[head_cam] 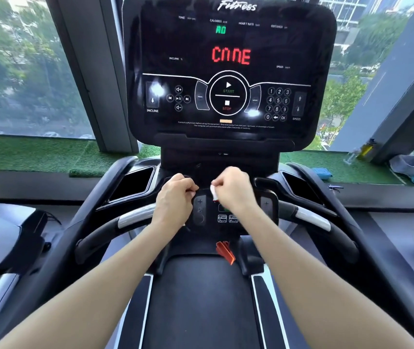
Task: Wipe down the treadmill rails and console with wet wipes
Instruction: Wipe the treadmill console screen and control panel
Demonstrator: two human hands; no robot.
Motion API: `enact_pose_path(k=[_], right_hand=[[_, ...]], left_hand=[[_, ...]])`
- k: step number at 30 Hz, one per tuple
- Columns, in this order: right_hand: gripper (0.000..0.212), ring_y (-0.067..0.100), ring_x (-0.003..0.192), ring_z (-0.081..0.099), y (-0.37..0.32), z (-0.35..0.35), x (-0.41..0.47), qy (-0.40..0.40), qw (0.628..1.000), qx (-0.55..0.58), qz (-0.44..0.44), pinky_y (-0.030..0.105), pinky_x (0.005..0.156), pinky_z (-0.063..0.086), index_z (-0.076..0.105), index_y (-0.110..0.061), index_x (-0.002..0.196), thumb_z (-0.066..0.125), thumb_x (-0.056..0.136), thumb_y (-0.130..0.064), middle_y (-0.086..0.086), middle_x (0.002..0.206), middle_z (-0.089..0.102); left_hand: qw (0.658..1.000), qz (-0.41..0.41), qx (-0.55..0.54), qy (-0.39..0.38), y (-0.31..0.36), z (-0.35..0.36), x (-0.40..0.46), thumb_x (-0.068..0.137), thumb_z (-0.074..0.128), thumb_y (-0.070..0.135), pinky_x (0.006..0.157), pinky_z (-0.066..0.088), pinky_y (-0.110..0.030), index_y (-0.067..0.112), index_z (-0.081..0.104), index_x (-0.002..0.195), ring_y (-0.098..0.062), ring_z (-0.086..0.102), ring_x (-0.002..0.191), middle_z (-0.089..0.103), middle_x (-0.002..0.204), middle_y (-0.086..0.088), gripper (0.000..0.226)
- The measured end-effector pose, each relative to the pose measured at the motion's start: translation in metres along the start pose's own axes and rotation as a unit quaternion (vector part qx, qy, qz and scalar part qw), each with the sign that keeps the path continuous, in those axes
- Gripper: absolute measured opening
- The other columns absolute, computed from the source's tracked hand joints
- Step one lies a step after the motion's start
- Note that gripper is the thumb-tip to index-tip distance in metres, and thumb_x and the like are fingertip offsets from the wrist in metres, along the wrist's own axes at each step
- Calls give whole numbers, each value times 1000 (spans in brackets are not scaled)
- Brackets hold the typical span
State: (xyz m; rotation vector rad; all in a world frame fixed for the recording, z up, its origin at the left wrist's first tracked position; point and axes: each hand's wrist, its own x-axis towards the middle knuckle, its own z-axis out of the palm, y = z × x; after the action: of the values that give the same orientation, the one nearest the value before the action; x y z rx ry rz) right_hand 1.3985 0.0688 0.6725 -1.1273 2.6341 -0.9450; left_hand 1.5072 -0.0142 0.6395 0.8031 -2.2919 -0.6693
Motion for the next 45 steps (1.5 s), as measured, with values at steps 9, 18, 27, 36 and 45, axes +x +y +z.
enact_pose_path(k=[9,18,27,36,45], right_hand=[[19,28,103,62,46,-48,-5,3,998,-21,54,27,86,45,75,-6,95,59,85,-7,12,105,70],[19,26,105,62,0,1,-1,-21,1000,2,-7,28,91,46,73,-7,100,59,89,-9,11,108,69],[23,22,103,45,-25,41,-19,-40,968,-136,-206,29,77,46,66,-1,107,46,98,-7,6,113,53],[27,27,99,44,20,1,-12,24,986,-132,-99,32,75,41,69,0,91,42,95,-3,10,109,53],[25,31,102,48,71,-30,-23,97,994,-34,49,30,76,34,68,4,91,43,92,2,12,107,50]], left_hand=[[1000,4,-5,1,-4,3,1,83,61,-3,69,37,-26,7,73,85,-22,57,80,55,82,4,15],[998,-47,-32,-11,-5,3,0,86,61,3,72,37,-22,11,72,93,-14,54,80,53,86,8,15],[978,-168,-119,-14,-26,-8,-34,88,51,2,79,42,-21,25,66,104,-11,58,91,59,105,4,32],[990,-105,-88,20,2,7,-26,88,51,-2,92,46,-35,14,60,116,-21,53,107,50,115,1,33],[993,-89,-70,38,5,19,-32,87,52,-4,93,43,-34,14,59,119,-24,51,109,46,114,5,37]])
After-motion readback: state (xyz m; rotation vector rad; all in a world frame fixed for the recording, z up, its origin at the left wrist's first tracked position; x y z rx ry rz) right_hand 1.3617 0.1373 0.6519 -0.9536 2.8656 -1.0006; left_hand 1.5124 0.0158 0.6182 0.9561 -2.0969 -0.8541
